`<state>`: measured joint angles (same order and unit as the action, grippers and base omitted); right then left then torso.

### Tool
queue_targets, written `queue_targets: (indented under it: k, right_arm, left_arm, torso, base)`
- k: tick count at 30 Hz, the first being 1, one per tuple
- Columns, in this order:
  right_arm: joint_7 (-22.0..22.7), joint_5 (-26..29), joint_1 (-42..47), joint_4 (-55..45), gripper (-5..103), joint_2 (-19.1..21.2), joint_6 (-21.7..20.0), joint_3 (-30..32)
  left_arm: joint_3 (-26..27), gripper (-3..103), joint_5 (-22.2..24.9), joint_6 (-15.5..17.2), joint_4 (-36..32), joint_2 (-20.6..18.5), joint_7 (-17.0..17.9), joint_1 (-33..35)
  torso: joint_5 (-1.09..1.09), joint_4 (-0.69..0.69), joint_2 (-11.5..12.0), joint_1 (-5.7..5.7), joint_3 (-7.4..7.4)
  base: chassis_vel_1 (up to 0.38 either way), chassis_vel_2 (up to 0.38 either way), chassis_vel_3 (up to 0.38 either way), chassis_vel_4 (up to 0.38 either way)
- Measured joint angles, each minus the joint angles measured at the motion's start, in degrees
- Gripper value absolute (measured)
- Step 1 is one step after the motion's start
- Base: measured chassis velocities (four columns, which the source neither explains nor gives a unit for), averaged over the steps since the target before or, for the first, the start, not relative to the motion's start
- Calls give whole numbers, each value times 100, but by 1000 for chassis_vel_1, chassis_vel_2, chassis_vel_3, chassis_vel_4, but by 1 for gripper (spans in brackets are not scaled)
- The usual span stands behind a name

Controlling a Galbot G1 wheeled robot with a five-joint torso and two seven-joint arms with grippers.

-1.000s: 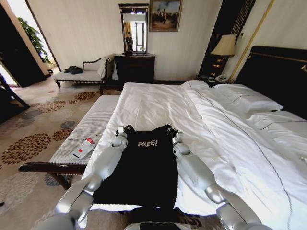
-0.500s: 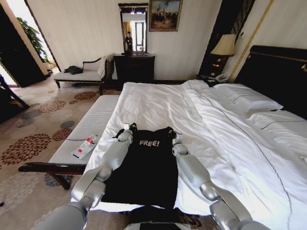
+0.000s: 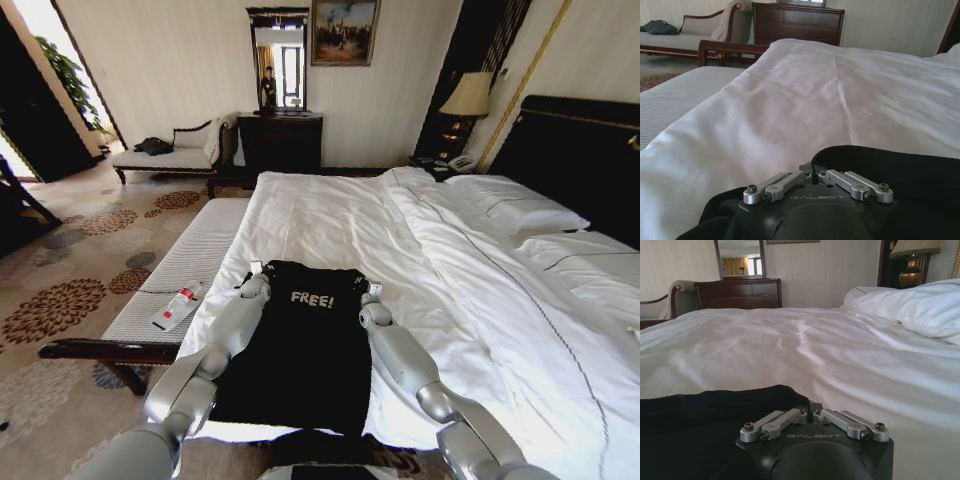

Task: Fold the clothes on the bed.

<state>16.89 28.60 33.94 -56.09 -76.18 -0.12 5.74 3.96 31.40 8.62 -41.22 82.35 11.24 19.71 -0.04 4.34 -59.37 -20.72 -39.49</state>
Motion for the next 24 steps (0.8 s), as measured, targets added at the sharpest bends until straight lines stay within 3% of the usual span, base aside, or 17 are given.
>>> queue_targets:
  k: [17, 20, 22, 23, 24]
  right_arm:
    - [298, 70, -290, 256, 2, -82, -423, -235]
    - [402, 113, -355, 308, 7, -104, -528, -269]
    - [494, 138, -371, 303, 13, -105, -590, -280]
    - [508, 139, -365, 258, 22, -93, -587, -281]
    - [508, 139, -365, 258, 22, -93, -587, -281]
  left_arm:
    - [-60, 1, 10, 2, 35, -73, -69, -131]
    - [-65, 1, -7, 4, 48, -75, -59, -132]
    - [-65, 1, -7, 4, 32, -83, -38, -131]
    - [-69, 1, -5, 1, -13, -98, -22, -122]
    - [-69, 1, -5, 1, -13, -98, -22, -122]
  torso:
    - [0, 0, 0, 0, 0]
    - [0, 0, 0, 0, 0]
    - [-1, 0, 0, 0, 0]
    - [0, 0, 0, -1, 0]
    - [0, 0, 0, -1, 0]
  base:
    - [0, 0, 0, 0]
    - [0, 0, 0, 0]
    - [0, 0, 0, 0]
    - [0, 0, 0, 0]
    - [0, 0, 0, 0]
